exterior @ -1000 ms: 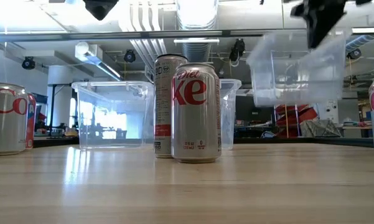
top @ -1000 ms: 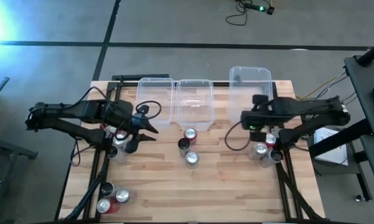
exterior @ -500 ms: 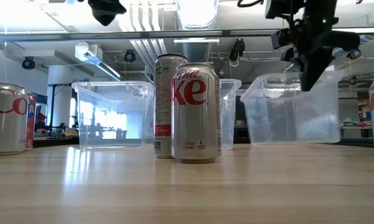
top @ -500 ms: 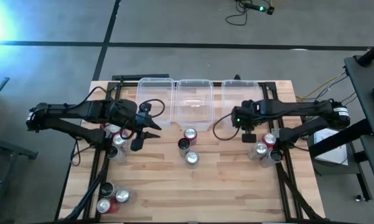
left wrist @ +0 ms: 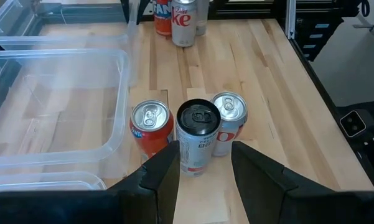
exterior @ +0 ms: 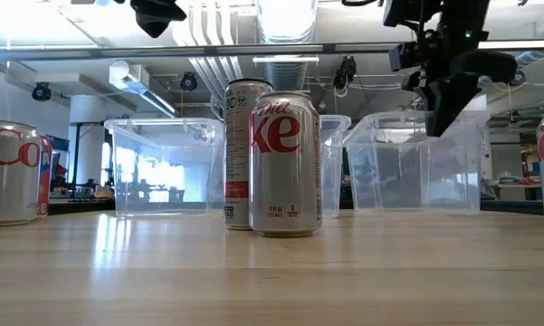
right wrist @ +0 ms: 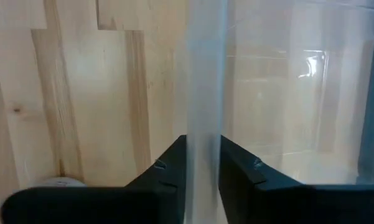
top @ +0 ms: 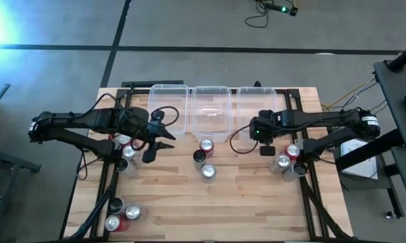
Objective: Sort soda cans
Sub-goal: Move the transparent bins to the top middle of the table
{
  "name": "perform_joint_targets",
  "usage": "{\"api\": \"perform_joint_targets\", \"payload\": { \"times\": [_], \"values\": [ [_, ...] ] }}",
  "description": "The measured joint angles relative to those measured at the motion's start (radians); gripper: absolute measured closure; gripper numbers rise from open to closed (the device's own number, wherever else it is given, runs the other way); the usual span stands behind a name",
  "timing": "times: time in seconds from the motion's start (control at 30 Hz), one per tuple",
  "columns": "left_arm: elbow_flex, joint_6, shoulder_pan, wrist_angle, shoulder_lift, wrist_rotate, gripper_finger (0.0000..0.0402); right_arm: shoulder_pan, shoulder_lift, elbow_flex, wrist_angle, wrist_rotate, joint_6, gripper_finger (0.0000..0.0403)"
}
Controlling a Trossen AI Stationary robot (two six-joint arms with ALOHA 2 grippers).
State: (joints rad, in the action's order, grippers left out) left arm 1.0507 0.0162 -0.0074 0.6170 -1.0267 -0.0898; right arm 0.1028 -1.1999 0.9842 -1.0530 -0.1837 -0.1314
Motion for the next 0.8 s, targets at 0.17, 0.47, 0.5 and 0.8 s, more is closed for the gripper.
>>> {"api": "perform_joint_targets", "payload": {
  "times": [0.17,0.47,0.5,0.8],
  "values": [
    [0.000,0.000,0.000,0.000,0.000,0.000,0.0272,0.000,0.000,0.001,0.010,0.000,-0.031,0.0296],
    [0.000,0.000,0.001,0.000,0.000,-0.005,0.0272,0.000,0.000,-0.008,0.023,0.000,-0.104,0.0342],
    [0.000,0.000,0.001,0.000,0.000,-0.005,0.0272,0.000,0.000,-0.008,0.023,0.000,-0.102,0.0356],
    [0.000,0.000,0.001,0.001,0.000,-0.005,0.0272,0.000,-0.001,-0.009,0.048,0.007,-0.085,0.0370]
  ]
}}
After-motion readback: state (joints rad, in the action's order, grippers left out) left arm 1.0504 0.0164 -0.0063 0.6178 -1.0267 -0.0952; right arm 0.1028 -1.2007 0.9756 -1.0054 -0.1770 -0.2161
